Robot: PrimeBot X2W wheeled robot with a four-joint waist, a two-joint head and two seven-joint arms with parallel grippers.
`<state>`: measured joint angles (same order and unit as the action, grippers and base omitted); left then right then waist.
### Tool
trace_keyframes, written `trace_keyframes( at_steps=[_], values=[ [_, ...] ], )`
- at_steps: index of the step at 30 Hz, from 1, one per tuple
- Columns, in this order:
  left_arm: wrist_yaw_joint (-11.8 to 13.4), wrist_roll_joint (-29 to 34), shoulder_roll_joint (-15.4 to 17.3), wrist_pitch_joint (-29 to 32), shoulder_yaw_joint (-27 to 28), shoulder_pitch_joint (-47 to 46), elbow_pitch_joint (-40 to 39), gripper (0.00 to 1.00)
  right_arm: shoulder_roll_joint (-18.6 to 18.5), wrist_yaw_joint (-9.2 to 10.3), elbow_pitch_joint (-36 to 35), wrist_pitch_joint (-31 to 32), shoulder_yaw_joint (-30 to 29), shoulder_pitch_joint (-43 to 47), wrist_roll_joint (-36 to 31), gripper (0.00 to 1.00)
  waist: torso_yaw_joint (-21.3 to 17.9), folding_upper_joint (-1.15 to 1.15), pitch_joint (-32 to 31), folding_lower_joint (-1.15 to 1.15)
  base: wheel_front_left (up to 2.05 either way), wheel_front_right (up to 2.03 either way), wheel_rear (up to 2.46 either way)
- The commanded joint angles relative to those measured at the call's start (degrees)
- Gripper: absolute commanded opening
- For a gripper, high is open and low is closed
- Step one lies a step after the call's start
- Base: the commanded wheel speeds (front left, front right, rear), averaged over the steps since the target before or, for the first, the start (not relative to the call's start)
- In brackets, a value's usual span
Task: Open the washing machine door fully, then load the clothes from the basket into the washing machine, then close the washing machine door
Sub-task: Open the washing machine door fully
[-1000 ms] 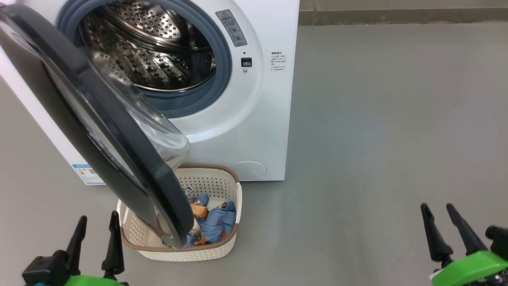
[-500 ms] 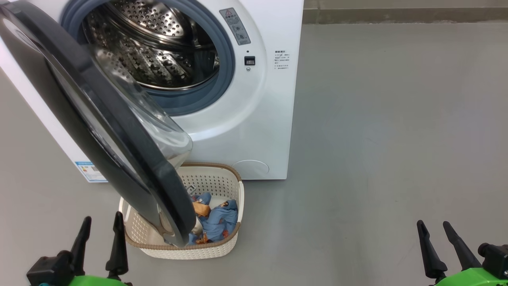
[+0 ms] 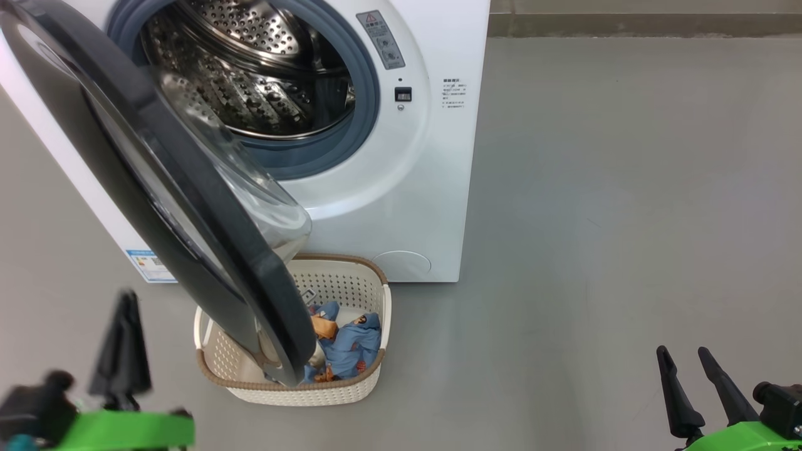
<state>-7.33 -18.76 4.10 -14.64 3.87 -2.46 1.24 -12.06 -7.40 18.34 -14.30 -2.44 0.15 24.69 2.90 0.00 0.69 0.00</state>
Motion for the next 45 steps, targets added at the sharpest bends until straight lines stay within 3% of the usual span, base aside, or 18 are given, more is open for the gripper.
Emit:
trace_keyframes(
  at_steps=[1, 7, 13, 25, 34, 45],
  values=[
    [-0.2, 0.6, 0.4, -0.4, 2.3, -3.1, -4.1, 0.00, -0.8, -0.09, -1.5, -0.7, 1.2, 0.1, -0.7, 1.00, 0.0, 0.00, 0.0, 0.00, 0.00, 0.00, 0.00],
    [-0.2, 1.4, -0.6, -0.4, -2.1, -3.9, -16.9, 0.00, -0.8, -0.09, -1.9, -0.7, 1.4, 0.0, -0.7, 1.00, 0.1, 0.00, 0.2, 0.00, 0.00, 0.00, 0.00],
    [-0.2, 2.7, -0.8, -0.4, -10.8, -3.9, -19.1, 0.00, -1.0, -0.09, -1.8, -0.7, 1.3, -0.8, -0.7, 1.00, -0.1, 0.00, 1.1, 0.00, 0.00, 0.00, 0.00],
    [-0.2, -2.4, -1.2, -0.4, -19.6, -9.0, -0.4, 0.00, -1.0, -0.09, -1.2, -0.7, 1.9, -3.5, -0.9, 1.00, -0.8, 0.00, 2.8, 0.00, 0.00, 0.00, 0.00],
    [-0.2, -6.3, -1.2, -0.4, -19.3, -12.1, 10.2, 0.00, -0.5, -0.09, -1.4, -0.7, 2.3, -3.8, -1.1, 1.00, -0.9, 0.00, 3.2, 0.00, 0.00, 0.00, 0.00],
    [-0.2, -7.3, -1.2, -0.4, -17.3, -12.1, 12.6, 0.00, -0.5, -0.09, -2.0, -0.7, 2.3, -3.4, -1.2, 1.00, -0.4, 0.00, 2.6, 0.00, 0.00, 0.00, 0.00]
  ],
)
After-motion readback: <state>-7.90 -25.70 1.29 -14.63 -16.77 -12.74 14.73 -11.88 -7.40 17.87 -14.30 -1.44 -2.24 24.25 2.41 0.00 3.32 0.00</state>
